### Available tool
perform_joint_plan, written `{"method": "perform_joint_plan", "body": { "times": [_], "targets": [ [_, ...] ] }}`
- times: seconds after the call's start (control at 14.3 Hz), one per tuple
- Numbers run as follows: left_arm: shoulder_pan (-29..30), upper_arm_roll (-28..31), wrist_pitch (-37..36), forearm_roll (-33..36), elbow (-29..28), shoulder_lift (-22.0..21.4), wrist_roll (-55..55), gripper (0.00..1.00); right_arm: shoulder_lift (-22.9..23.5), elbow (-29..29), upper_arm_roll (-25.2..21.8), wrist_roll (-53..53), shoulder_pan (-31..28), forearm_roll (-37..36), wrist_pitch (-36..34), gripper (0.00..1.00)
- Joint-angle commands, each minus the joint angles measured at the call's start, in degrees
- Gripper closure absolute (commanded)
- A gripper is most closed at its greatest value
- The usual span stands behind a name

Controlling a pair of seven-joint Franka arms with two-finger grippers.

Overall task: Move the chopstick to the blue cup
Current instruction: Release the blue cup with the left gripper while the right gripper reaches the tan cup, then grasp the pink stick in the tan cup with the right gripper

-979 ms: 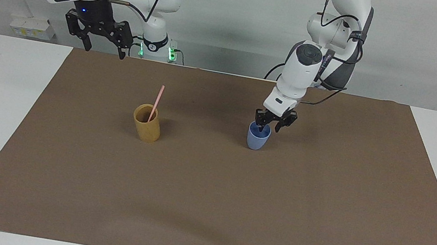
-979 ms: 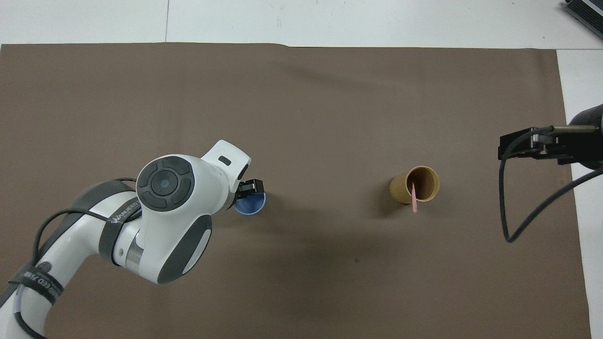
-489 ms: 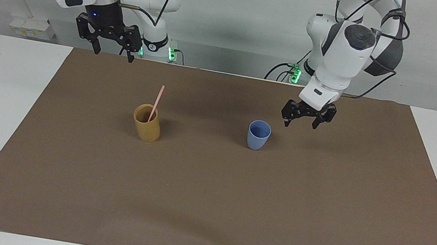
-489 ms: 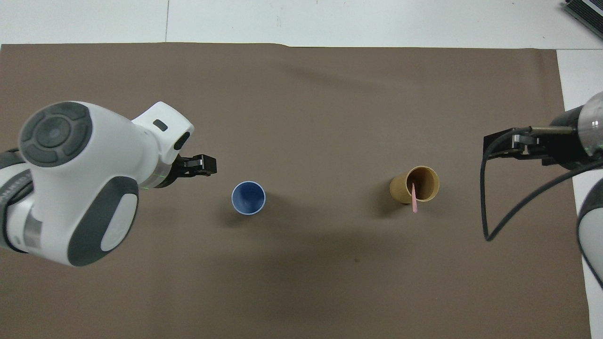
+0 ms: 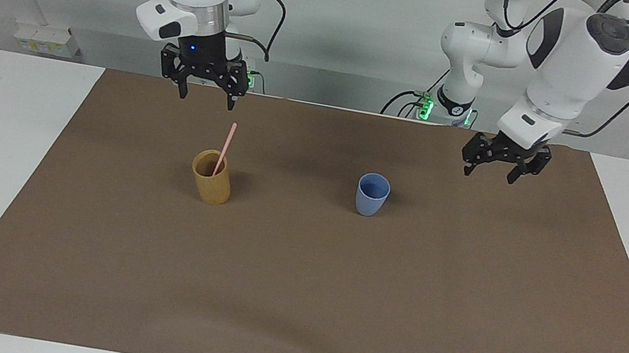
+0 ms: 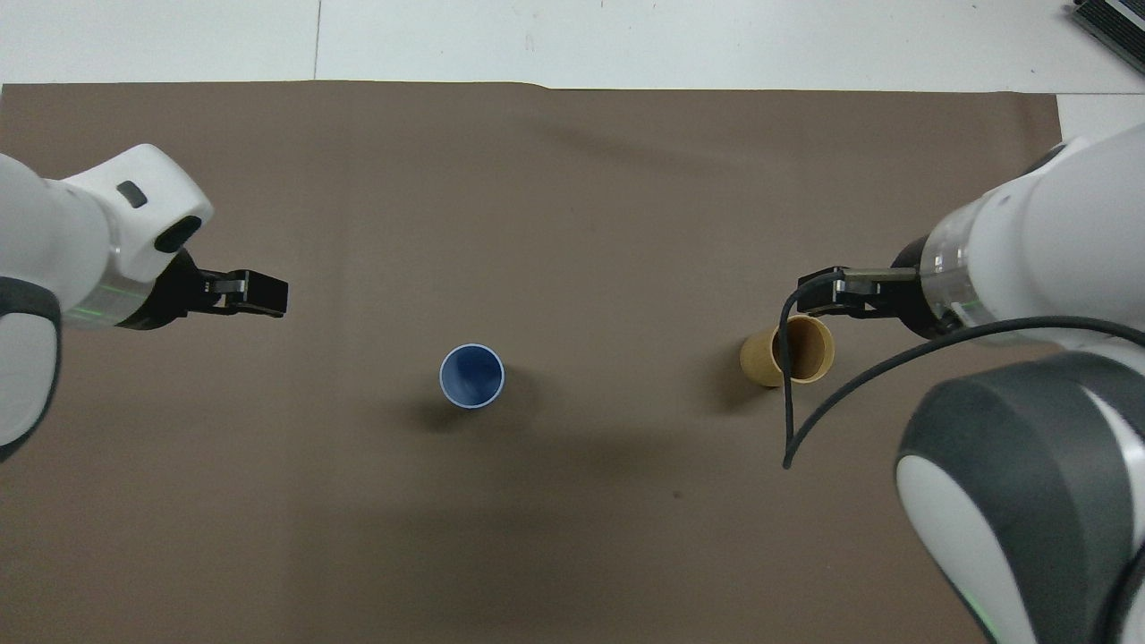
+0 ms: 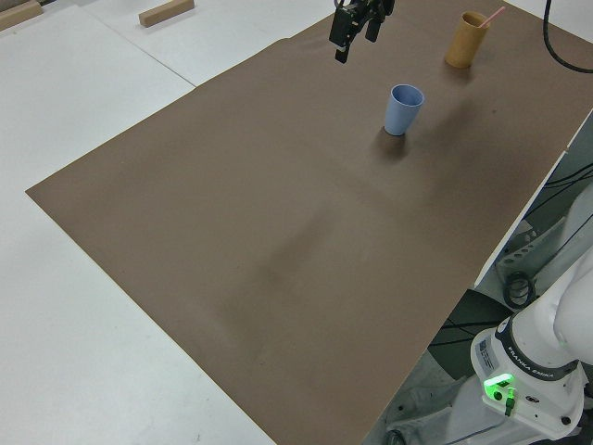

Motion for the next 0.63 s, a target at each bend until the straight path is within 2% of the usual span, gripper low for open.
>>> {"method": "perform_joint_plan", "body": {
  "times": [0.0,0.28,0.49,0.56],
  "targets": [
    [3.61,-0.59,-5.29,0.40,4.84,0.74,3.22,0.00,-0.56,-4.06,0.05,3.53,2.42,-2.50,4.14,0.00],
    [3.61,-0.68,-10.48,2.51,9.33,1.35,3.58,0.00,-0.74,-9.16,0.05,7.48,4.80,-5.05,8.98,0.00],
    [3.70,-0.68,-16.89,2.24,17.40,5.56,3.58,0.00,-1.35,-12.94,0.05,8.19,6.38,-7.24,10.39,0.00],
    [3.62,-0.68,-17.34,2.24,17.95,6.01,3.58,0.00,-1.96,-13.74,0.05,8.63,6.39,-7.51,10.49,0.00]
  ]
}}
